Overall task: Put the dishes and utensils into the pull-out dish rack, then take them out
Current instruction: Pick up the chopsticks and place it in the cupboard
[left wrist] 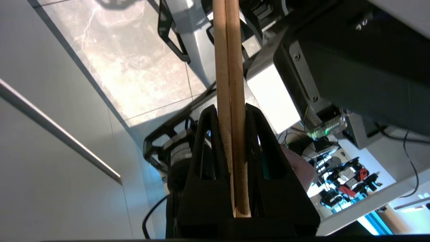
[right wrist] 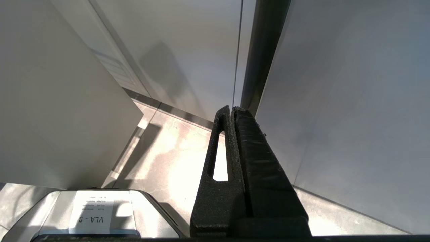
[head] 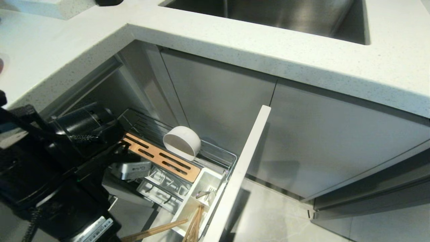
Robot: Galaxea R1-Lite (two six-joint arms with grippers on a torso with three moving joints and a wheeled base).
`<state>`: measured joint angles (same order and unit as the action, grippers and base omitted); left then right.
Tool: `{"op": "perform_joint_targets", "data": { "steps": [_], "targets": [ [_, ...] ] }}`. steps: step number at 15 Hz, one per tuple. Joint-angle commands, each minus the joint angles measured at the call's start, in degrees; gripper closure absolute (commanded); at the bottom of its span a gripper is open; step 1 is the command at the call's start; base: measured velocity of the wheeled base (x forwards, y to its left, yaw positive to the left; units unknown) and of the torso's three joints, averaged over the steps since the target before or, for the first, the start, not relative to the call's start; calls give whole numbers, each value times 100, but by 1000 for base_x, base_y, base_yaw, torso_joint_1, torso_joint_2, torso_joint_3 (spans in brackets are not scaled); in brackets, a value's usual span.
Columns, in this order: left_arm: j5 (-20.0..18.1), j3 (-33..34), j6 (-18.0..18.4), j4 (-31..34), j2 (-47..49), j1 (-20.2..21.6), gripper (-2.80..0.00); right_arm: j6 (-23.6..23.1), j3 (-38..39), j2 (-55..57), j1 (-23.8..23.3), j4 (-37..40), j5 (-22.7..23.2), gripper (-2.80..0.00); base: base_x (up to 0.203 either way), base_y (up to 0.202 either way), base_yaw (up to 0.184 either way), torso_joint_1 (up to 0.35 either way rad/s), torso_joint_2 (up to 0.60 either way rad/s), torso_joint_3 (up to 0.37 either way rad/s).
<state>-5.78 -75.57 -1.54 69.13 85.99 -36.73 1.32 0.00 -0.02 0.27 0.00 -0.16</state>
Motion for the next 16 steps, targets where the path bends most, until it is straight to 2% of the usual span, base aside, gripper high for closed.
{"op": "perform_joint_targets", "data": {
  "steps": [1, 9, 16],
  "targets": [
    [-2, 7, -4, -4, 279, 10, 0, 0, 9, 2, 0, 0, -1, 0, 0, 0, 0, 0, 0, 0],
    [-1, -116, -5, -430, 878, 27, 0, 0, 9, 2, 0, -1, -1, 0, 0, 0, 0, 0, 0, 0],
    [24, -389, -13, -453, 1449, 26, 0, 0, 9, 2, 0, -7, -1, 0, 0, 0, 0, 0, 0, 0]
  ]
}}
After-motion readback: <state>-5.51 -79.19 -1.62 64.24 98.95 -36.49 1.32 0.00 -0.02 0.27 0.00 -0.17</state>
